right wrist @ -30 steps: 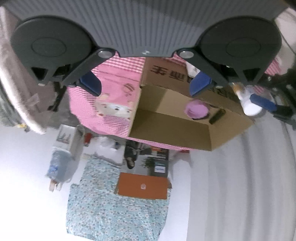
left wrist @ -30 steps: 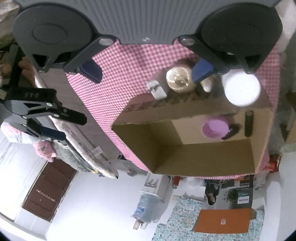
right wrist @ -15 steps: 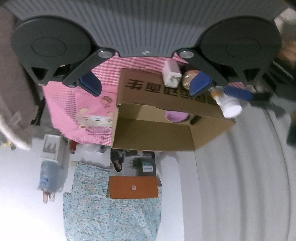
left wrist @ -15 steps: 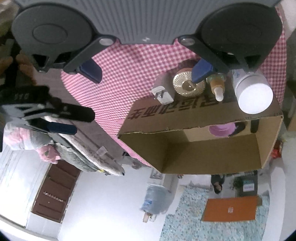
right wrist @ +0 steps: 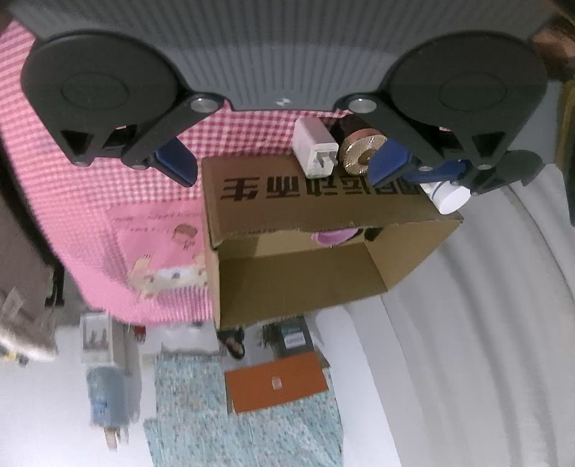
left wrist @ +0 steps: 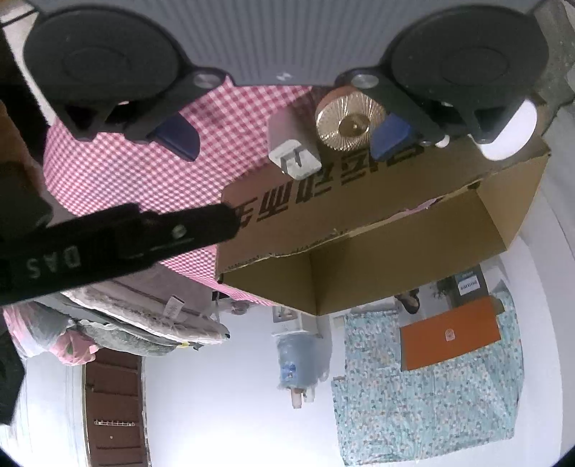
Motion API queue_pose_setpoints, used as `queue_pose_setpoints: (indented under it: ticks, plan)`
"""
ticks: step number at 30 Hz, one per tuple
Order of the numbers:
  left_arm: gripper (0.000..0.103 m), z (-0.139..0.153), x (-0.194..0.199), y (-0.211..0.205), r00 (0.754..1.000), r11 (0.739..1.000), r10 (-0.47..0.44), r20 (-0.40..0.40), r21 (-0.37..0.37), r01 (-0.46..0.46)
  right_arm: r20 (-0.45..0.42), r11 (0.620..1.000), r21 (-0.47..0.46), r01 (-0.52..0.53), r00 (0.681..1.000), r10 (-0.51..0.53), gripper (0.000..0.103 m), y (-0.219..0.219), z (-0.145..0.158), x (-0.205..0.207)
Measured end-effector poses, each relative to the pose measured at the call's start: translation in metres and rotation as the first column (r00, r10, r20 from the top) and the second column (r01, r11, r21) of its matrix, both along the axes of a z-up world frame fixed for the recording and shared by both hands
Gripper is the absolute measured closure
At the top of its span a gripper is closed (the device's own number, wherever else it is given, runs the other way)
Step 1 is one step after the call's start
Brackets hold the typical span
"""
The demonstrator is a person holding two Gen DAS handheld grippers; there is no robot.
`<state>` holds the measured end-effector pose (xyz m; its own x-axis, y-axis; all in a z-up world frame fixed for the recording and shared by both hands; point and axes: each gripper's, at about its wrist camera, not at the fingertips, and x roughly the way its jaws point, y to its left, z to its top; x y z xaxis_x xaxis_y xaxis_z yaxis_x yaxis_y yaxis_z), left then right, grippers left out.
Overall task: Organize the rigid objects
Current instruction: 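Withdraw the right gripper from the box toward the white charger, then lower the right gripper onto the white plug charger and grasp it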
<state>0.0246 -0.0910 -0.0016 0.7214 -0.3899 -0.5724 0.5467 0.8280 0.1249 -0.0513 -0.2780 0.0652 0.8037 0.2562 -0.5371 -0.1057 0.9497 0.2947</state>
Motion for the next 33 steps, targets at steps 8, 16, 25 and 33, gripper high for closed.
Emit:
queue_pose_setpoints:
  ticks: [8, 16, 25, 33]
  plan:
    - [0.025, -0.01, 0.015, -0.01, 1.0, 0.999, -0.029, -0.008, 0.022, 0.03, -0.098, 0.987, 0.162, -0.015, 0.995, 0.031, 0.021, -0.004, -0.025, 0.041]
    - [0.044, -0.015, 0.03, -0.014, 0.996, 0.999, -0.043, -0.074, 0.011, 0.044, -0.193, 0.952, 0.305, 0.01, 0.98, 0.051, 0.052, -0.01, -0.049, 0.066]
    - [0.046, -0.017, 0.04, -0.019, 0.993, 1.0, -0.023, -0.114, 0.01, 0.025, -0.229, 0.93, 0.366, -0.001, 0.969, 0.091, 0.061, -0.014, -0.068, 0.084]
    - [0.046, -0.015, 0.041, -0.015, 0.985, 0.996, -0.053, -0.166, -0.075, 0.04, -0.251, 0.916, 0.401, 0.013, 0.963, 0.097, 0.062, -0.02, -0.074, 0.08]
